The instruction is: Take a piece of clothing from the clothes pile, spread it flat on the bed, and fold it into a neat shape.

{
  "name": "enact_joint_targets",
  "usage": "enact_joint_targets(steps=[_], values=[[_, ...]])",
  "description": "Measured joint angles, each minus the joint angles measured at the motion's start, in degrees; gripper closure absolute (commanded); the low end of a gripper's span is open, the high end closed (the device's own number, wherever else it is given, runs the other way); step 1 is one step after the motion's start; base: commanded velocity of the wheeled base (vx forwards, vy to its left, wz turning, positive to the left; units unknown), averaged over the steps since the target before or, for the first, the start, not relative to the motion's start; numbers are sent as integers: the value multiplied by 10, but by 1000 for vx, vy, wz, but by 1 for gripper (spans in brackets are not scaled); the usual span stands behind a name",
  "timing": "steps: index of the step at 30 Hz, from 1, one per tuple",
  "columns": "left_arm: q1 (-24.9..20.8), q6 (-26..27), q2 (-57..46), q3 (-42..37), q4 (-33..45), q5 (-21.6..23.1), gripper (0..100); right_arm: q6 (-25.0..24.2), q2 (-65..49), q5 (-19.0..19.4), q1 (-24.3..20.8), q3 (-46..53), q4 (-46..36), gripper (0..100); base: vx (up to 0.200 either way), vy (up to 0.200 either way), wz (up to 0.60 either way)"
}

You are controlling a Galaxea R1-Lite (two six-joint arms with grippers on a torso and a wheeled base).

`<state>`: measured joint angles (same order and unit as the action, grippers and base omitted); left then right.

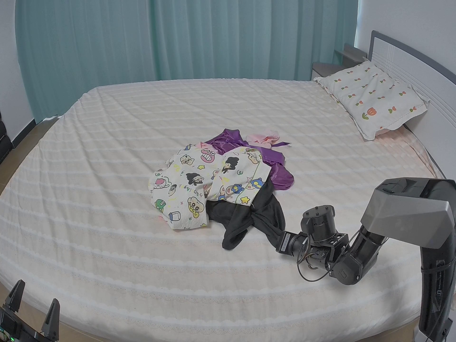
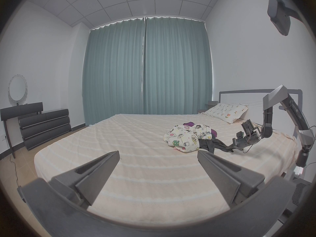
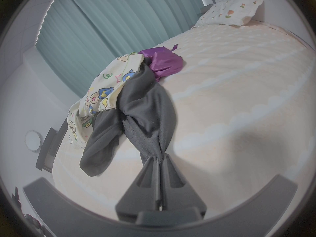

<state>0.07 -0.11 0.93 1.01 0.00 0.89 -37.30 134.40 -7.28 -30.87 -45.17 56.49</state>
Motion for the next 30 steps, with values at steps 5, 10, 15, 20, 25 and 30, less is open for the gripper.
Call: enact_joint_targets(steps=[5,10,15,20,25,30], values=[[0,0,0,0,0,0,0,-40,-33,1,6,55,17,100,0,0,0],[0,2,0,0,-2,3,0,-53,-76,2,7,134,51,100,0,0,0],[0,-32,12,28,-11,10,0,-60,-113,5,4,205,93,100,0,0,0],[-1,-43,80,97,-19,18,0,-67,-129,6,2,242,138,100,0,0,0],[-7,-17,194,140,-26,44,0,-75,-134,9,2,267,174,100,0,0,0],[-40,-3,330,164,-45,71,0,-80,-132,11,3,281,201,100,0,0,0]])
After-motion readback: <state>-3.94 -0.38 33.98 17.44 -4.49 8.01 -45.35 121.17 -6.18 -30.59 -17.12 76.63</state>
